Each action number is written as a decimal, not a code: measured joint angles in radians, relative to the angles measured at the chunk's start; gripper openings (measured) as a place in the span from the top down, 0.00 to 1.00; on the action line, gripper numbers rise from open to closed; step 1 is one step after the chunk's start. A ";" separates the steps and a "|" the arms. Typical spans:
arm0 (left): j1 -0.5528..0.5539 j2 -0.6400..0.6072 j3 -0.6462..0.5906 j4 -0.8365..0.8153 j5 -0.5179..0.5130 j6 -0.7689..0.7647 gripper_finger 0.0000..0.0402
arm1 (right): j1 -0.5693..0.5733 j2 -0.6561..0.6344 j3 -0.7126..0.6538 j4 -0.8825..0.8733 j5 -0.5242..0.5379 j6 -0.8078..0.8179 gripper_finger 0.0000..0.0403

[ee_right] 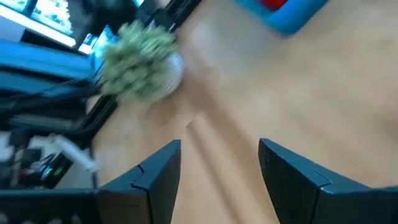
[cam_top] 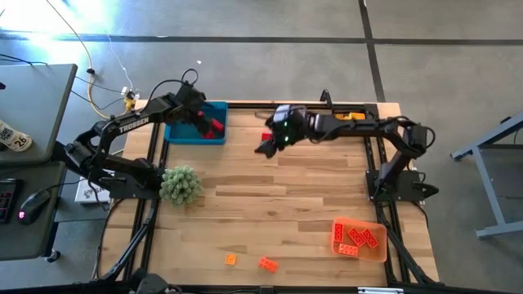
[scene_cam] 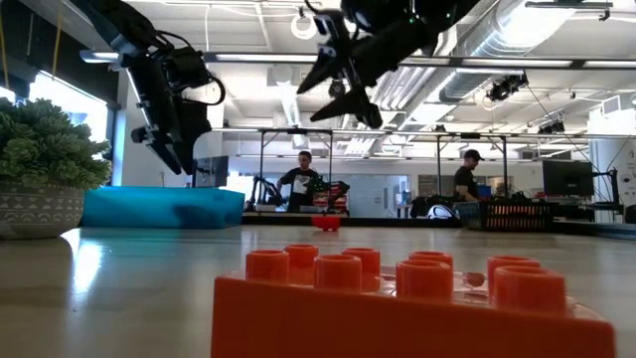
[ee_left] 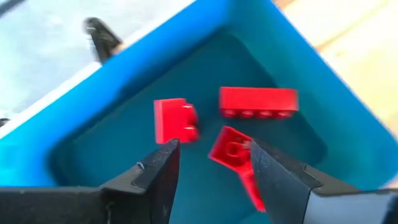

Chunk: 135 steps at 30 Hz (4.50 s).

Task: Sort & place blocks by color
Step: Put the orange game piece into the orange bin

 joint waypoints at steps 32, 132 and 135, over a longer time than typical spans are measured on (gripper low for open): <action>-0.279 -0.316 0.001 -0.109 0.197 -0.079 0.54 | 0.524 0.003 0.219 0.073 0.393 0.255 0.50; -0.309 -0.310 0.000 -0.109 0.166 -0.075 0.54 | 0.876 0.624 0.509 -0.407 0.373 0.302 0.74; -0.309 -0.310 0.000 -0.109 0.166 -0.076 0.54 | 0.872 0.624 0.509 -0.408 0.368 0.321 0.74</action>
